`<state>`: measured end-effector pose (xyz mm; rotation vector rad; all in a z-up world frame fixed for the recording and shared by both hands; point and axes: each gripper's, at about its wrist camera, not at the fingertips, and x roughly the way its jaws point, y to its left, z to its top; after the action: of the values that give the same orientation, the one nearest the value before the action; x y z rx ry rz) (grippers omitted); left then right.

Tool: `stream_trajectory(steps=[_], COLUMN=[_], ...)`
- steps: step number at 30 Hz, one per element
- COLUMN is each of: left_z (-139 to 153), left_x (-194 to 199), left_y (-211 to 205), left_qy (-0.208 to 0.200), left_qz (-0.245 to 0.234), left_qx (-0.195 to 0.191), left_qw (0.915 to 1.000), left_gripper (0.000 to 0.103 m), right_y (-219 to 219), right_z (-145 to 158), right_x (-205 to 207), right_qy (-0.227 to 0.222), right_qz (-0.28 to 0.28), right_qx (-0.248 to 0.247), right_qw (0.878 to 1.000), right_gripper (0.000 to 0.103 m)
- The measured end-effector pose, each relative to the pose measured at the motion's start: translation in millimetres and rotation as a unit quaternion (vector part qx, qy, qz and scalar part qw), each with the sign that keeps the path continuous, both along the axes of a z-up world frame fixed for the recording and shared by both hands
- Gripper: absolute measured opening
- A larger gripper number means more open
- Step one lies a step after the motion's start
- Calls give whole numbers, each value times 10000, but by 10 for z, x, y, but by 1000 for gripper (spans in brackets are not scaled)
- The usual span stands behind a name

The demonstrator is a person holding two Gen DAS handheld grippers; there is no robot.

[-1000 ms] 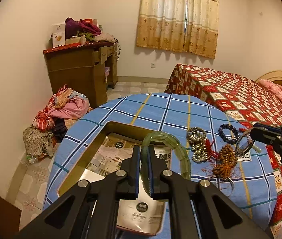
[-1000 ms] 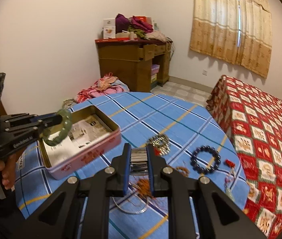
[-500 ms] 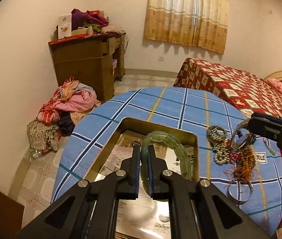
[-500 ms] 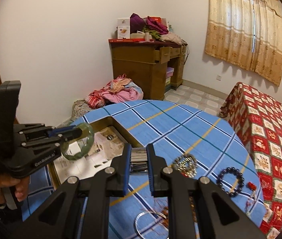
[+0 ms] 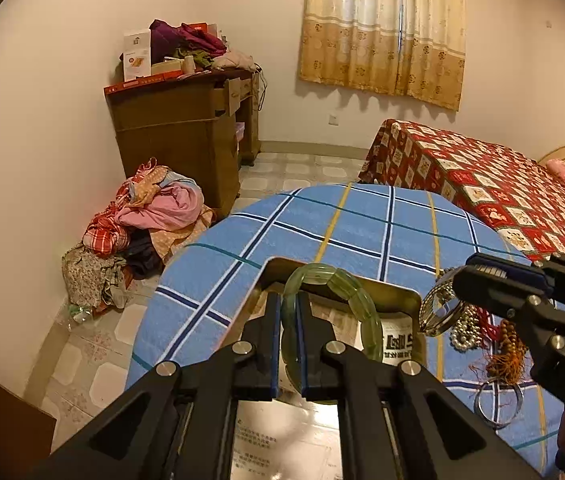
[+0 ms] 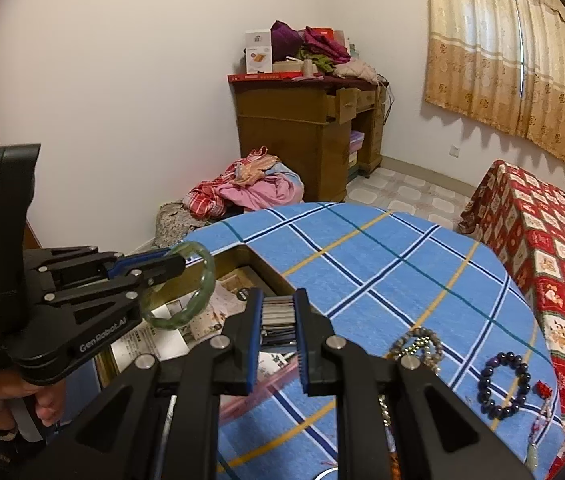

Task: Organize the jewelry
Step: 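Lower the jade bangle into the tin box with left tool while right tool drops the watch there, then grasp the brown wooden bead strand with the right tool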

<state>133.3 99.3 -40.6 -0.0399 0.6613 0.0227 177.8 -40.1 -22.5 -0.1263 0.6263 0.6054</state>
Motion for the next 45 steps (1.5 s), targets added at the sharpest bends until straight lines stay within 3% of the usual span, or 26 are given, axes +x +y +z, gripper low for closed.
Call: stream_trajectory(steps=[31, 34, 36, 38, 42, 45], left_z=[-204, -191, -177, -148, -82, -86], left_x=[326, 331, 325, 307, 249, 202], left_y=[91, 70, 54, 60, 61, 66], left_qy=[359, 425, 404, 323, 144, 126], left_qz=[67, 10, 41, 142, 202, 261], left_qx=[26, -33, 16, 67, 95, 76], left_qw=[9993, 9991, 9992, 9994, 9996, 9996], left_gripper=[7, 15, 31, 64, 68, 68], right_y=[184, 150, 140, 131, 52, -63], right_z=[-462, -462, -463, -459, -465, -464], right_x=[384, 401, 379, 361, 334, 278], right_qy=[628, 673, 649, 623, 640, 685], right_qz=[-176, -212, -211, -232, -360, -490], right_qx=[-32, 19, 18, -11, 58, 116], right_qw=[9979, 9975, 9977, 9978, 9973, 9964], right_gripper=[18, 18, 21, 23, 36, 36])
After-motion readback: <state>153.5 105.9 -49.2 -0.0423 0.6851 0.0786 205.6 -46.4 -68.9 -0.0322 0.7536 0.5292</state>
